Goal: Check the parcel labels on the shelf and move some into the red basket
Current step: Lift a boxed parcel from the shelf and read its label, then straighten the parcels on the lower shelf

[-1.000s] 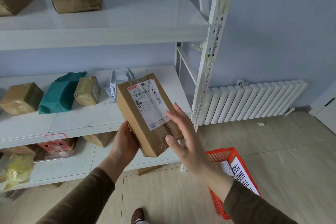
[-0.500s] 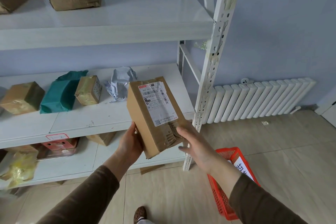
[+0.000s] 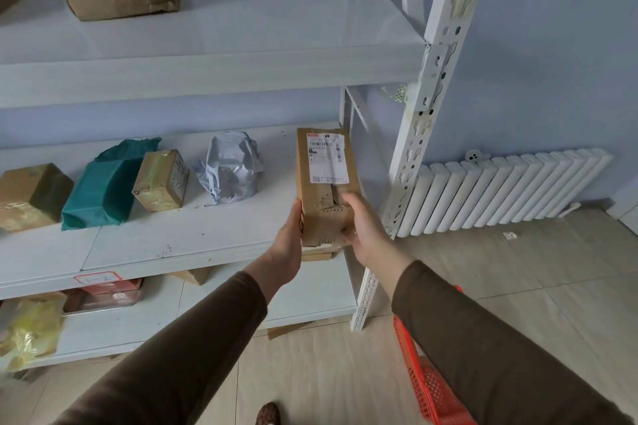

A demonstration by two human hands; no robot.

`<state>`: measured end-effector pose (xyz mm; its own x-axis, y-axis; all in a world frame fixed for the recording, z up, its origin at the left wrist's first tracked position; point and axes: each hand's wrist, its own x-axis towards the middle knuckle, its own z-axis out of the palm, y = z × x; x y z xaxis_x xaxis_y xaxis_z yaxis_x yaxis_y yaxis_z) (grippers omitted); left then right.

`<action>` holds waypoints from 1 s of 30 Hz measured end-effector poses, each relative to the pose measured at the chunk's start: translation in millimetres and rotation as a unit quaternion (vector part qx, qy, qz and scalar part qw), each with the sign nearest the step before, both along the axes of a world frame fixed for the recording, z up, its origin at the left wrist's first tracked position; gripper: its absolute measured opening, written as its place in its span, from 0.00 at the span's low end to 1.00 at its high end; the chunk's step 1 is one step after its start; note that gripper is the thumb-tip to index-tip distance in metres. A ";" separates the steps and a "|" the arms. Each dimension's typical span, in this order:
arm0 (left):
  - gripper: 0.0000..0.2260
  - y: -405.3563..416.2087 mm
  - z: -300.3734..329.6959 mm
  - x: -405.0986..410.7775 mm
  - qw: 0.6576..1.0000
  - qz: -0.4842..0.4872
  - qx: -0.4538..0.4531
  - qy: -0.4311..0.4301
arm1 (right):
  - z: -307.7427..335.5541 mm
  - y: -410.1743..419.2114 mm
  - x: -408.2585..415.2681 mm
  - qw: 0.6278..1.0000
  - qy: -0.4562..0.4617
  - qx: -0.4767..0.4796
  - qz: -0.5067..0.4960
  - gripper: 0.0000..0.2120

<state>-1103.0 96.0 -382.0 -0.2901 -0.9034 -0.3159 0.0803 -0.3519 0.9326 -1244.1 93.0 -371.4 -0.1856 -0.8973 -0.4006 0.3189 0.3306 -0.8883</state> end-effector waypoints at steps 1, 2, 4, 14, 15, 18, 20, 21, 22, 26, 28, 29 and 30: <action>0.23 -10.3 5.1 -2.9 1.000 0.000 0.001 0.006 | 1.1 -14.5 -1.3 1.000 0.012 0.010 -0.006 0.14; 0.22 -22.0 7.5 -5.5 1.000 0.000 0.000 0.012 | 2.1 -28.4 -2.7 0.999 0.022 0.020 -0.012 0.13; 0.21 -44.0 11.9 -10.4 1.000 0.000 -0.004 0.012 | 1.3 -54.8 -5.6 0.999 0.040 0.028 -0.021 0.14; 0.16 -118.6 11.5 -25.1 1.000 0.012 0.013 0.014 | -6.4 -117.2 -16.4 0.989 0.137 0.017 -0.060 0.11; 0.16 -122.6 10.3 -25.6 1.000 0.012 0.014 0.012 | -8.1 -119.9 -17.1 0.988 0.138 0.019 -0.068 0.11; 0.17 -129.0 11.4 -25.0 1.000 0.014 0.009 0.015 | -15.0 -126.7 -17.6 0.981 0.177 0.013 -0.083 0.16; 0.20 -126.2 18.4 -21.9 1.000 0.012 0.007 0.008 | -17.5 -125.4 -14.4 0.954 0.281 -0.010 -0.105 0.22; 0.23 -123.7 22.7 -18.3 1.000 0.013 0.005 -0.006 | -16.2 -121.3 -10.4 0.929 0.346 -0.051 -0.121 0.25; 0.27 -122.2 25.5 -12.6 0.999 0.017 -0.011 -0.036 | -13.5 -115.9 -4.6 0.894 0.410 -0.122 -0.134 0.26; 0.27 -130.8 26.7 32.5 0.963 0.082 -0.184 -0.181 | 8.4 -105.5 38.2 0.756 0.527 -0.368 -0.126 0.23; 0.25 -144.4 26.3 62.0 0.942 0.121 -0.229 -0.211 | 13.0 -114.2 63.5 0.745 0.526 -0.403 -0.078 0.22; 0.25 -152.8 26.9 77.9 0.936 0.144 -0.233 -0.221 | 12.2 -121.2 75.2 0.746 0.524 -0.409 -0.045 0.22; 0.25 -162.1 26.5 93.7 0.929 0.168 -0.230 -0.236 | 10.0 -128.4 87.0 0.753 0.521 -0.402 -0.010 0.21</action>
<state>-1009.4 -66.2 -355.5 0.1061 -0.9886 0.1067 -0.3426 0.0644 0.9373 -1157.1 -35.4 -361.4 -0.0398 -0.7649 0.6429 -0.6915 -0.4434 -0.5703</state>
